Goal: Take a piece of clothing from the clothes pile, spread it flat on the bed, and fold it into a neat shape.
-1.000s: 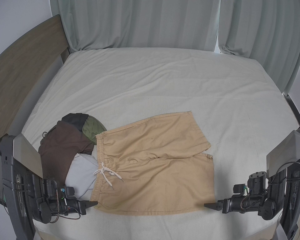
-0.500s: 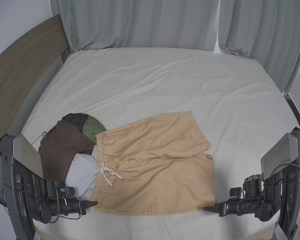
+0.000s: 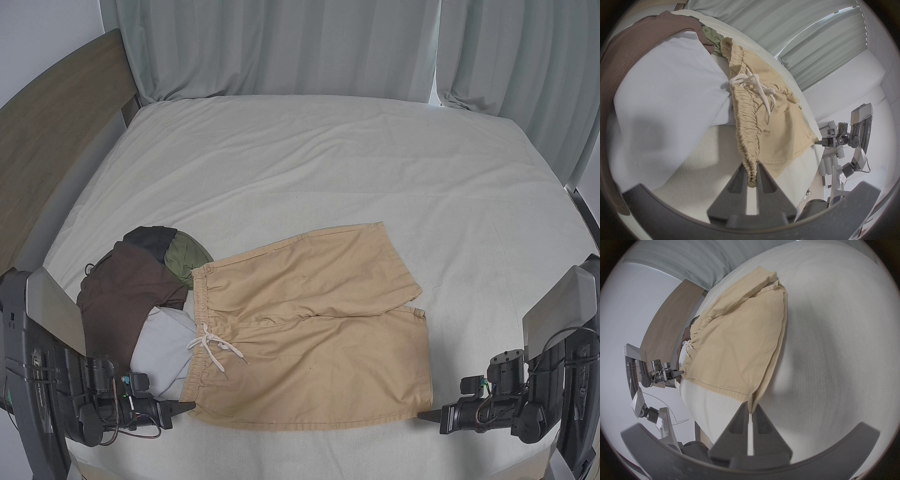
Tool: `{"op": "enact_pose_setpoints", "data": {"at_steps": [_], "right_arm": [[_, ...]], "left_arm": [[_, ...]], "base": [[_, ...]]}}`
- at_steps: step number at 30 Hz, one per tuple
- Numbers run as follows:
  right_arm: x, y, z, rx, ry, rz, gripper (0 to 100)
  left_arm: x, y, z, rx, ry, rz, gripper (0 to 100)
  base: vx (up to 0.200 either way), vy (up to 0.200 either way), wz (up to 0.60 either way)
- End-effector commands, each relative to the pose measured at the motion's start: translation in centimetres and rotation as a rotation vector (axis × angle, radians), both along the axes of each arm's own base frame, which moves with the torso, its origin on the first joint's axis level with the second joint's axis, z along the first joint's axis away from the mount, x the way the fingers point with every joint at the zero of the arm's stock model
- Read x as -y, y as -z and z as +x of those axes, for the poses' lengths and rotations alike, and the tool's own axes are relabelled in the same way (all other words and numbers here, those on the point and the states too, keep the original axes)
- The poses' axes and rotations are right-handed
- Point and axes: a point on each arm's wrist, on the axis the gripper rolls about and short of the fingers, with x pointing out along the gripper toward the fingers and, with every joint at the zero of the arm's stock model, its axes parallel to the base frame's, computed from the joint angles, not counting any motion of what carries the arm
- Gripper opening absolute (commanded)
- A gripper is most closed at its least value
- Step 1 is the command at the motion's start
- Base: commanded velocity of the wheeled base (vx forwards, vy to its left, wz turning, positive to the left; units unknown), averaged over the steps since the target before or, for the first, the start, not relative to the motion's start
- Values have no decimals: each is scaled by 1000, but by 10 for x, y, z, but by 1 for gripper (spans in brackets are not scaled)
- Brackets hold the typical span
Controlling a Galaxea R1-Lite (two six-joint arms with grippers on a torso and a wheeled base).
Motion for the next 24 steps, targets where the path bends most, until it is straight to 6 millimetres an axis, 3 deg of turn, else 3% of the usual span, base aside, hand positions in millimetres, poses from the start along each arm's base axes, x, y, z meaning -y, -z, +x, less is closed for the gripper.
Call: {"op": "enact_pose_setpoints", "data": {"at_steps": [1,14,15,24], "right_arm": [[1,-7,-4,12,1,1,0],[5,0,-4,-20,20,-10,0],[5,0,-4,-17,17,-8,100],[3,-1,3,13,18,-1,100]], "left_arm": [[0,0,0,1,0,-1,0],[0,0,2,9,4,-4,0],[0,0,2,9,4,-4,0],[0,0,1,5,5,-4,0]], "base": [[0,0,0],[0,0,0],[0,0,0],[0,0,0]]}}
